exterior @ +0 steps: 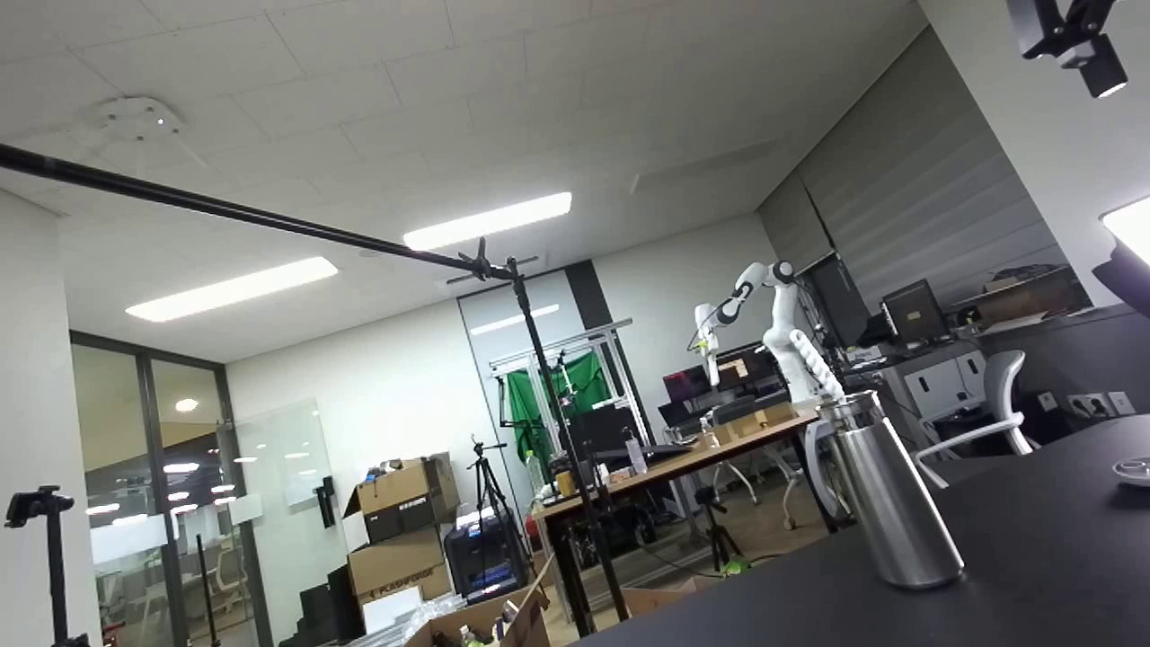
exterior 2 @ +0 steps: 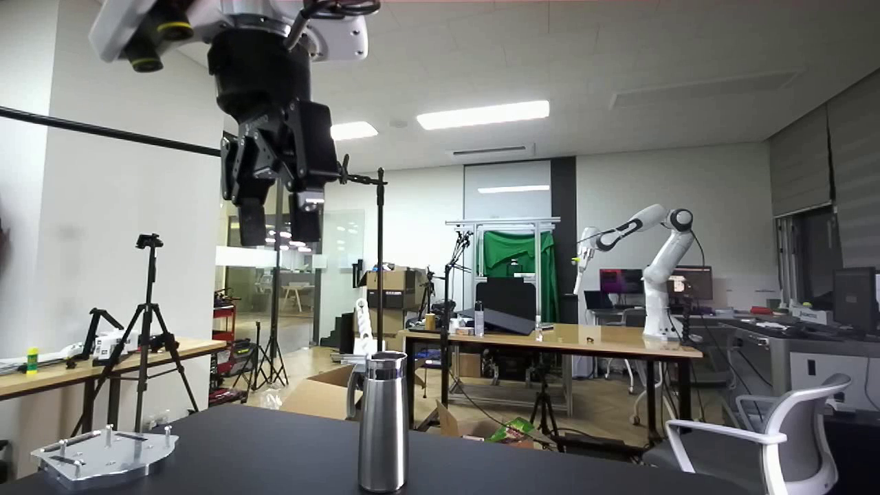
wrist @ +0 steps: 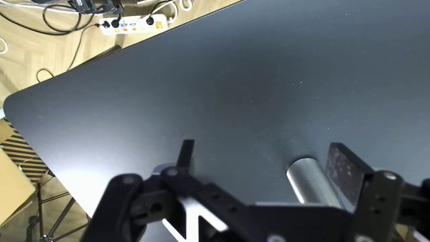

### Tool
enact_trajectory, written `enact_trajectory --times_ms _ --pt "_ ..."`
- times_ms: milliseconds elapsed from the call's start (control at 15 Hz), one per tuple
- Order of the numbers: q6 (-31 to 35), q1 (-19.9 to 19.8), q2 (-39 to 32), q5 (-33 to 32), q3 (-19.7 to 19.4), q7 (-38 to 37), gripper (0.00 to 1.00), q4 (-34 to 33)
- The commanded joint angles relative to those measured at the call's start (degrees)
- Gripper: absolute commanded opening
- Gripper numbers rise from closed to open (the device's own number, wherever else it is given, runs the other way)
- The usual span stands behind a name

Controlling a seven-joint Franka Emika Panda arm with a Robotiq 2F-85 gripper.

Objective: Use the brush to scrub inside the thermos

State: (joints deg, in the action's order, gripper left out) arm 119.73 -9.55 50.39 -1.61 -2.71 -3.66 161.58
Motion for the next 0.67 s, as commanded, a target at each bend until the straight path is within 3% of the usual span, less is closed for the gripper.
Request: enact_trajectory --times_ms 0,400,600 --pt "-0.18 0.31 0.00 -0.27 -0.30 -0.21 1.00 -0.13" --pt "-0.18 0.32 -0.01 -0.28 -0.30 -0.20 1.00 -0.13" --pt "0.05 0.42 -3.43 -0.44 0.18 -0.61 1.00 -2.18"
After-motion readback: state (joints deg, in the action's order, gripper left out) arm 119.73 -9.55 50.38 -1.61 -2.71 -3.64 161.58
